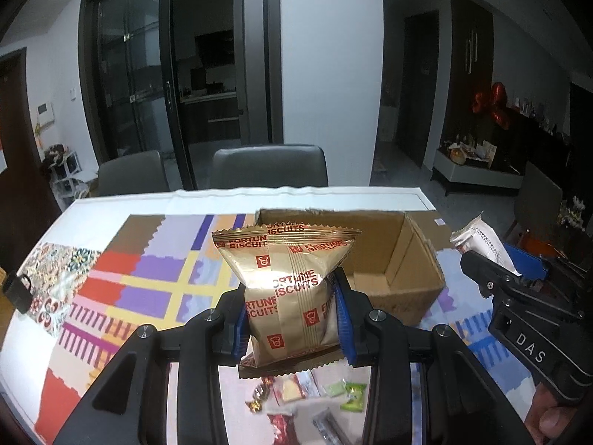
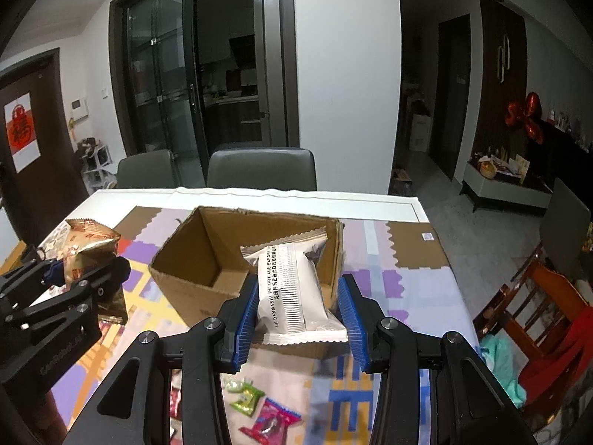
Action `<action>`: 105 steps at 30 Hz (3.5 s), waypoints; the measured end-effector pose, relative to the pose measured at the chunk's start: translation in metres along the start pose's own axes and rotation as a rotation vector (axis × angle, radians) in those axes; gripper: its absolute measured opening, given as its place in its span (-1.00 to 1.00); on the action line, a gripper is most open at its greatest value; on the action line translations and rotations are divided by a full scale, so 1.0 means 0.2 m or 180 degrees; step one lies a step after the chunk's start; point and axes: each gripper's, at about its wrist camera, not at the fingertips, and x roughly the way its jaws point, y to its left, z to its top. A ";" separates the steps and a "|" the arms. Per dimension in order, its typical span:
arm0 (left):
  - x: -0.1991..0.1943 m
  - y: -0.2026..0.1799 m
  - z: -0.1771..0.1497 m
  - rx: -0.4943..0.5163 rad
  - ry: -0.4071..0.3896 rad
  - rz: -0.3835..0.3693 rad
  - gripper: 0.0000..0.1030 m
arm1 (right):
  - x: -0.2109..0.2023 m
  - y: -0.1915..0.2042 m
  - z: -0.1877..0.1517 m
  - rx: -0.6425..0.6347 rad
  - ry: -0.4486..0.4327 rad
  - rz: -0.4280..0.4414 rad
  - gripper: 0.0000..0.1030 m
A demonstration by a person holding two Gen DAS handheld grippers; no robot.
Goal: Organize snacks
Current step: 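Lift the gold biscuit packet with the left gripper while the right gripper carries the white bar over the box, then open both grippers over the box, dropping the biscuit packet and white bar inside, then move both tools back from the box toward the remaining snacks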
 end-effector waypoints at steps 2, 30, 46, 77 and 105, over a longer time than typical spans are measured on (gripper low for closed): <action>0.03 0.01 0.02 -0.0005 0.0008 -0.0014 -0.26 | 0.03 0.00 0.03 -0.0006 -0.0015 0.0007 -0.15; 0.53 0.02 0.20 0.0123 0.0344 -0.0201 -0.26 | 0.46 0.05 0.25 -0.0131 0.0214 0.0031 -0.15; 0.57 0.03 0.17 0.0107 0.0428 -0.0083 0.31 | 0.58 -0.01 0.21 -0.0097 0.0304 -0.0106 0.34; 0.23 0.10 0.15 0.0055 0.0272 0.0090 0.60 | 0.27 0.04 0.19 -0.0016 0.0074 -0.0075 0.41; -0.11 0.12 -0.16 0.0119 0.0199 0.0326 0.67 | -0.05 0.12 -0.09 -0.0077 -0.0011 -0.0126 0.52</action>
